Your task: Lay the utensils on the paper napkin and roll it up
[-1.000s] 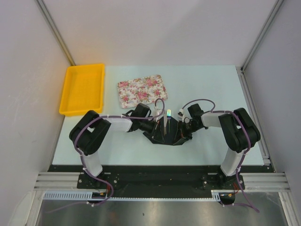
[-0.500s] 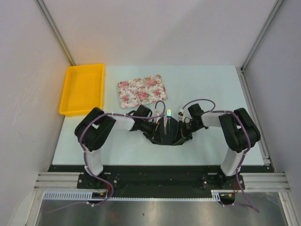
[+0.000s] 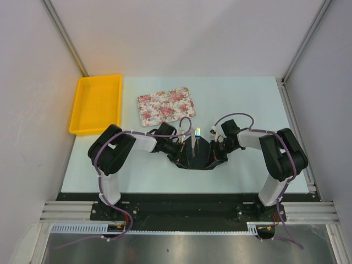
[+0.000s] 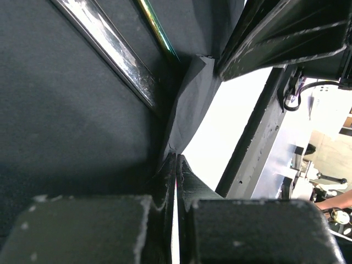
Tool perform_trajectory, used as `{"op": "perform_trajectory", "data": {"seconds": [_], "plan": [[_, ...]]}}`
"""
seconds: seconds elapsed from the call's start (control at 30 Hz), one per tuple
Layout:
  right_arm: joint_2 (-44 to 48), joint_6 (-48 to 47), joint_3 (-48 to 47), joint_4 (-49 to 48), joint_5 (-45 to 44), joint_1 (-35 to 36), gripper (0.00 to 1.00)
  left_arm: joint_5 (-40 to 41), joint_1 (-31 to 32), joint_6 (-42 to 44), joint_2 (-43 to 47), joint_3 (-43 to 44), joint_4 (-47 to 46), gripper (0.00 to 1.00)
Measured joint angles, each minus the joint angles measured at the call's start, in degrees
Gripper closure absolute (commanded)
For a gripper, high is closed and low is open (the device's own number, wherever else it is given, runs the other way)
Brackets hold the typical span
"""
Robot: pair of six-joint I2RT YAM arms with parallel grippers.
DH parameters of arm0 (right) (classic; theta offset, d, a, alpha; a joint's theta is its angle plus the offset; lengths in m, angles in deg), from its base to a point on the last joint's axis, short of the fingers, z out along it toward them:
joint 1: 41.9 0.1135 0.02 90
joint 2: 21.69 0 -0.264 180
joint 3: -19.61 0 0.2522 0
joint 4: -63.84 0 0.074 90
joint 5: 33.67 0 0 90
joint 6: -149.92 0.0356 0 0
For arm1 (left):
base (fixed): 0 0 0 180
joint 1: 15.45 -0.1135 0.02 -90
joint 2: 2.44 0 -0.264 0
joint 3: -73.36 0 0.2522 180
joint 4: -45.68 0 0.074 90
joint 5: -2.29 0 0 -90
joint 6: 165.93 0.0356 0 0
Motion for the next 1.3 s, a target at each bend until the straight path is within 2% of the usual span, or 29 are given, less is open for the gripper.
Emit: {"op": "perform_trajectory", "data": {"seconds": [0.23, 0.47, 0.73, 0.8, 1.0, 1.13, 1.3], "plan": [[3.0, -1.9, 0.0, 2.6, -3.7, 0.1, 1.00, -0.1, -0.1, -0.2, 0.0, 0.0, -0.1, 1.00], [7.0, -1.1, -0.3, 0.9, -3.1, 4.3, 1.00, -0.1, -0.1, -0.2, 0.0, 0.0, -0.1, 1.00], [2.5, -0.7, -1.1, -1.1, -2.8, 5.1, 1.00, -0.5, -0.2, -0.8, 0.0, -0.8, -1.6, 0.98], [0.6, -0.6, -1.3, -1.4, -2.7, 4.8, 1.00, -0.7, -0.3, -1.3, 0.2, -1.5, -3.0, 0.93], [-1.2, 0.3, -1.8, -1.2, -1.0, 4.2, 1.00, -3.1, -1.2, -5.2, 2.3, -7.9, -14.1, 0.80], [-1.3, 0.4, -1.9, -1.2, -0.9, 4.0, 1.00, -4.5, -1.4, -11.1, 4.3, -12.1, -24.9, 0.77], [-1.6, 0.4, -1.9, -1.2, -0.4, 3.9, 1.00, -5.3, -1.4, -19.9, 3.7, -12.5, -39.6, 0.75]]}}
